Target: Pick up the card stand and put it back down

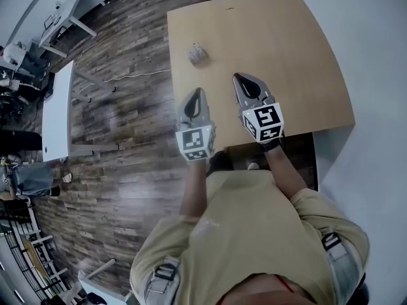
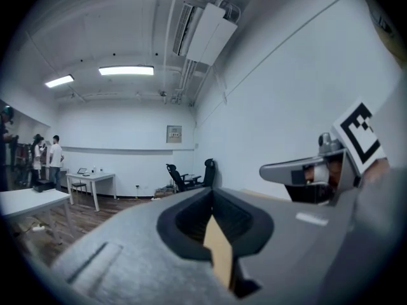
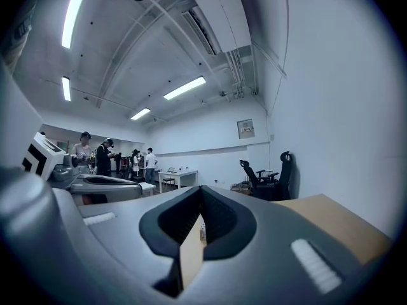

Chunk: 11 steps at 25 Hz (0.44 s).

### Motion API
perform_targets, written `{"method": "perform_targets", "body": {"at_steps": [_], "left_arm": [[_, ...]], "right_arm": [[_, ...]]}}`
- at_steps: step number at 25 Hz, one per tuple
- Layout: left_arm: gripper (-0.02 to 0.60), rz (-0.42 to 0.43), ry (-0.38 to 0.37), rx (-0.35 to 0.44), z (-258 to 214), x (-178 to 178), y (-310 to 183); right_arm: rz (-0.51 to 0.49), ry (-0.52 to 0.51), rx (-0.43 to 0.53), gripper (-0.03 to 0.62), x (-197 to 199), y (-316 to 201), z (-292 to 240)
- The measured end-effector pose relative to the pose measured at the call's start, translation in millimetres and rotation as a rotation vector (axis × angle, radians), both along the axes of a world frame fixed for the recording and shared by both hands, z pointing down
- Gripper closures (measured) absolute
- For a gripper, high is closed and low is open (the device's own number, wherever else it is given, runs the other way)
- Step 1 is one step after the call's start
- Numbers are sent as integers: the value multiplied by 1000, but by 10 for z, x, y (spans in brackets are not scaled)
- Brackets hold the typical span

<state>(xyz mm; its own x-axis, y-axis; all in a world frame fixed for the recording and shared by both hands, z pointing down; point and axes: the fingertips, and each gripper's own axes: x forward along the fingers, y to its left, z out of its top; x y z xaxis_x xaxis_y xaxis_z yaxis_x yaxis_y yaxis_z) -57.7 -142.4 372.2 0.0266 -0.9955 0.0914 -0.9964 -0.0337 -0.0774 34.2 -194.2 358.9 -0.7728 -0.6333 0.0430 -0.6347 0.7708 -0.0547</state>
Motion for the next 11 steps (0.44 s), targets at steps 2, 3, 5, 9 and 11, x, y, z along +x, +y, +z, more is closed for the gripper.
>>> {"method": "perform_targets", "body": {"at_steps": [2, 3, 5, 9, 11], "left_arm": [[580, -5, 13, 4, 6, 118, 79], [580, -7, 15, 9, 2, 174, 101], [580, -6, 12, 13, 29, 283, 130], [580, -33, 11, -1, 106, 412, 228], [580, -52, 17, -5, 121, 445, 277]], "right_arm": [[-11, -5, 2, 589, 112, 82, 20], [-15, -7, 1, 589, 170, 110, 41], [-17, -8, -5, 589, 287, 145, 93], [-24, -8, -13, 589, 480, 203, 152], [-42, -5, -12, 589, 535, 230, 149]]}}
